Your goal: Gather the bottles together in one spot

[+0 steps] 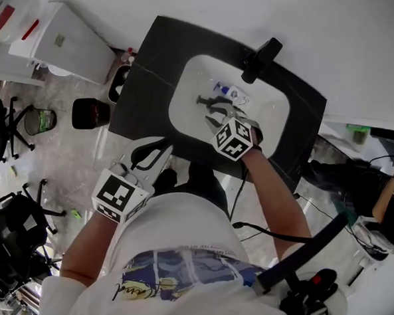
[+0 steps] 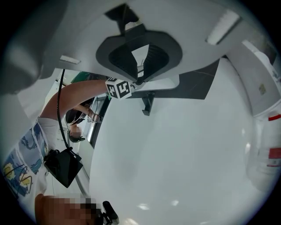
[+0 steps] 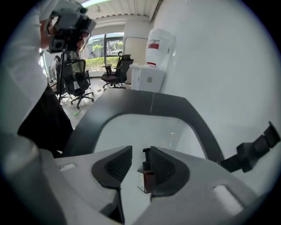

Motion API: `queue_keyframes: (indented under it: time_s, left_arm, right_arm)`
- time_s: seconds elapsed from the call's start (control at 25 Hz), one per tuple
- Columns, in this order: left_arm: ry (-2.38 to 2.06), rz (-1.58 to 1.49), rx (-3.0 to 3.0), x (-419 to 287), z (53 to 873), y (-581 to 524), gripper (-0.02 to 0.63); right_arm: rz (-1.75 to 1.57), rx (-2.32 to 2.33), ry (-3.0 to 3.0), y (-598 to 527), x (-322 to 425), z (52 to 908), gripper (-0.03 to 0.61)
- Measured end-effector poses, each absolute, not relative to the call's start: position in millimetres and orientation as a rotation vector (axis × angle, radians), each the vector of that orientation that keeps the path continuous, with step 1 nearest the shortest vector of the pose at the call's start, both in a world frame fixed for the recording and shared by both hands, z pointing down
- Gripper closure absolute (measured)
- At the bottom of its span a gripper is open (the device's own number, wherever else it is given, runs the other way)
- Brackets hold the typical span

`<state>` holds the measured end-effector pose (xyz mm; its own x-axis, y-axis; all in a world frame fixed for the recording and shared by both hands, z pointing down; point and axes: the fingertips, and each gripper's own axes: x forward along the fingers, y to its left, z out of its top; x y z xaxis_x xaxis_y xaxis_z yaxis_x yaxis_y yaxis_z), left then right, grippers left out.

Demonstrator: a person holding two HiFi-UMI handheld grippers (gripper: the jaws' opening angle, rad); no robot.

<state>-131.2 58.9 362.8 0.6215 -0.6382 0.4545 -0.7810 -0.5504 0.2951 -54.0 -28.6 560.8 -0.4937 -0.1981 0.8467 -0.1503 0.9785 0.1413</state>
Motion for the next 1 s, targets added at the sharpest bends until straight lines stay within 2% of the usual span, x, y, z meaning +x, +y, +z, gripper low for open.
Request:
queue_keyframes:
  time_s: [0.44, 1.0]
  left_arm:
    - [-1.236, 0.36, 2.233, -133, 373, 49, 0.568]
    - [-1.339, 0.35, 2.119, -140, 390, 49, 0.568]
  right_arm:
    - [-0.088, 0.05, -1.953, -61, -59, 651, 0.433]
    - [-0.087, -0.088, -1.85, -66, -76, 711, 0.433]
